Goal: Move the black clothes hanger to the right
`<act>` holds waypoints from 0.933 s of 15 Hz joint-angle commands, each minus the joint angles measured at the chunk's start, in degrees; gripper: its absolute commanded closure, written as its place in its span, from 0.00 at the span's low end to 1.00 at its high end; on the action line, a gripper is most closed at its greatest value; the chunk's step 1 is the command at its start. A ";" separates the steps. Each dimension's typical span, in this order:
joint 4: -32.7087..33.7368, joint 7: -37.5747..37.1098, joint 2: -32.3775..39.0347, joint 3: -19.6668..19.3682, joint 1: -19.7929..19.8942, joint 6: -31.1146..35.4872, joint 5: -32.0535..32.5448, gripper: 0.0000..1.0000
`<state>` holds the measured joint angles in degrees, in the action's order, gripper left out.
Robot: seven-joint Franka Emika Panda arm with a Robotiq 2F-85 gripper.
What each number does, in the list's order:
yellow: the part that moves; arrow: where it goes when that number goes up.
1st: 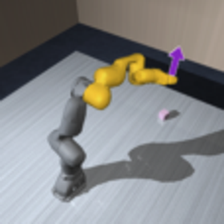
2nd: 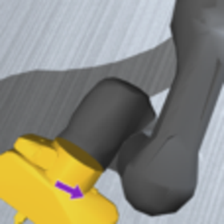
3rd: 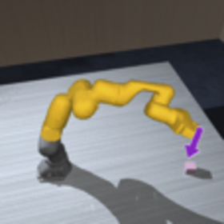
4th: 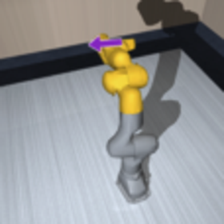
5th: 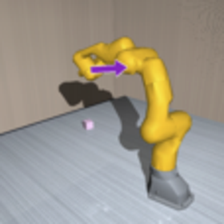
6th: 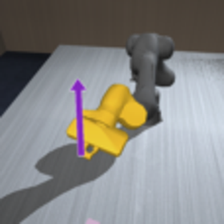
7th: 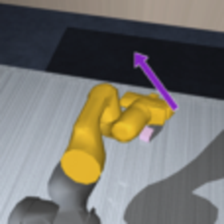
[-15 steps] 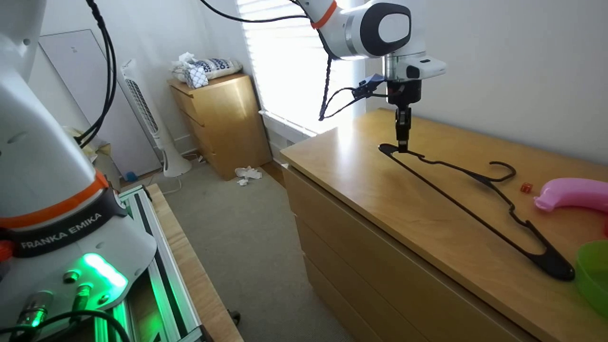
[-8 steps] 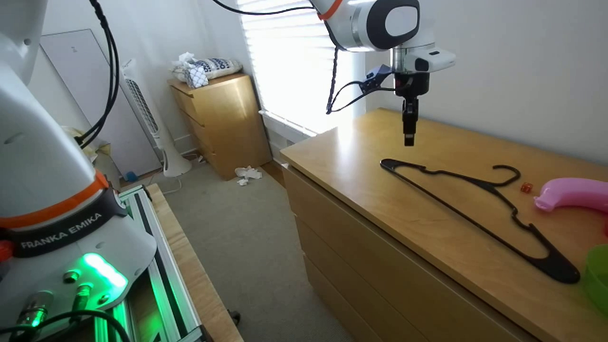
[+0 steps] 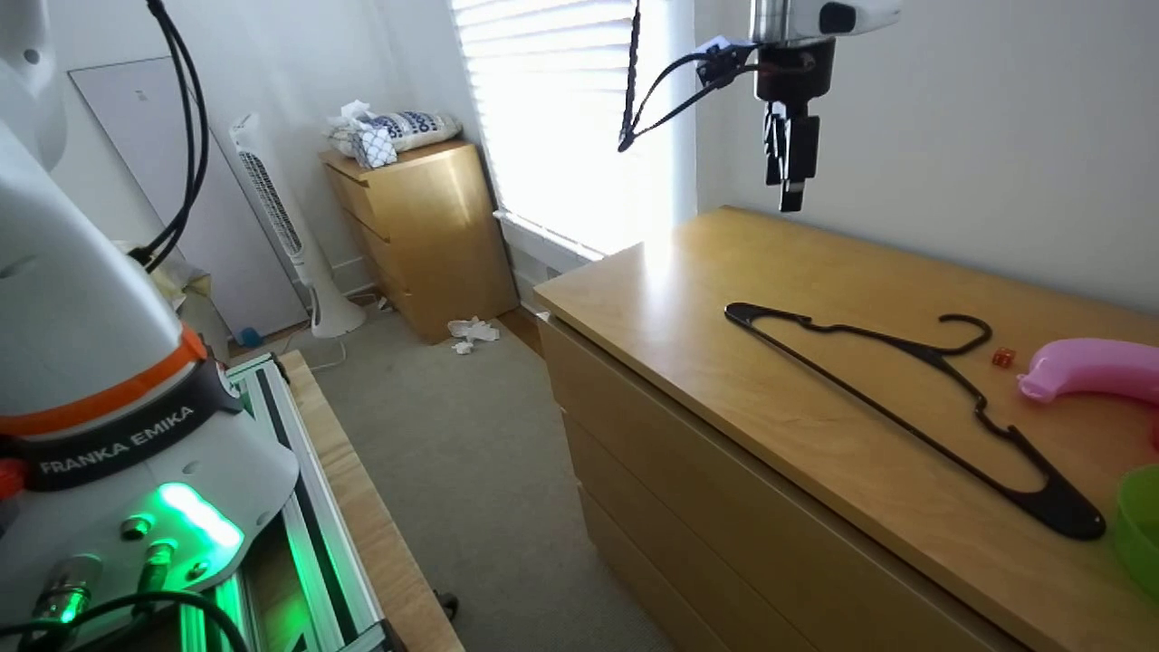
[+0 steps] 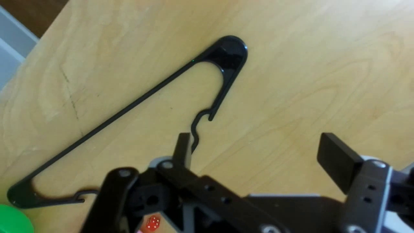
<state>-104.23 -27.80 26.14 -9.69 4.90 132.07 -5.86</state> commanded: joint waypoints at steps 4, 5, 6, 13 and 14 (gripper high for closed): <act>-12.49 20.24 -16.81 -0.16 2.33 -8.63 5.66 0.00; -13.86 20.37 -18.95 -0.58 1.70 -9.25 9.35 0.00; -15.12 19.84 -20.98 -0.74 1.27 -9.41 13.34 0.00; -12.84 18.33 -20.52 0.22 2.14 -8.96 16.93 0.00; -12.78 18.33 -20.11 0.20 2.17 -8.96 16.93 0.00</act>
